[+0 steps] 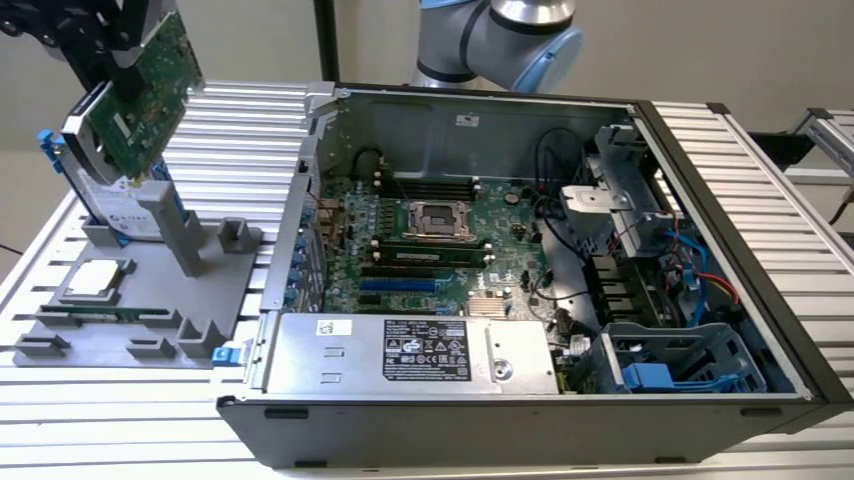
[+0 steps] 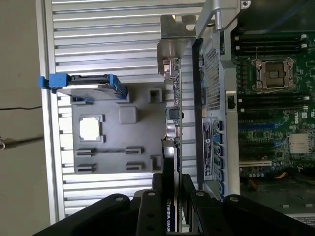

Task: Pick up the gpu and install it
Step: 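Pick up the gpu and move the gpu toward the slot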

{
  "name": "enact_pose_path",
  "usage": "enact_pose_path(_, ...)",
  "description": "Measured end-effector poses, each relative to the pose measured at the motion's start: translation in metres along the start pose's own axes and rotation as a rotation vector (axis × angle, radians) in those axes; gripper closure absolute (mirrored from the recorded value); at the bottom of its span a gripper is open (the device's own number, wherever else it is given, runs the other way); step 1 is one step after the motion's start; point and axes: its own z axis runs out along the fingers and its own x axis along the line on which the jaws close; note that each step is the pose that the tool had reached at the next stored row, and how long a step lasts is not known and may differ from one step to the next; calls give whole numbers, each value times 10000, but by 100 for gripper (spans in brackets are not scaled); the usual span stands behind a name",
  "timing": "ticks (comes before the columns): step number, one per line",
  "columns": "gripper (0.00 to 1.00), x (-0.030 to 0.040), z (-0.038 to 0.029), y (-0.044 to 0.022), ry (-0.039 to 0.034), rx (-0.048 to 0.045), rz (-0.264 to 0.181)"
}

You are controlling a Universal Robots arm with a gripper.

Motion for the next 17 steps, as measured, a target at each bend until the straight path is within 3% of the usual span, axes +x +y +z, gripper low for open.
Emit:
enact_pose_path(6,100,-22,0,1,1,1,-2)
enact_pose_path(17,100,-198,4,14,1,1,0)
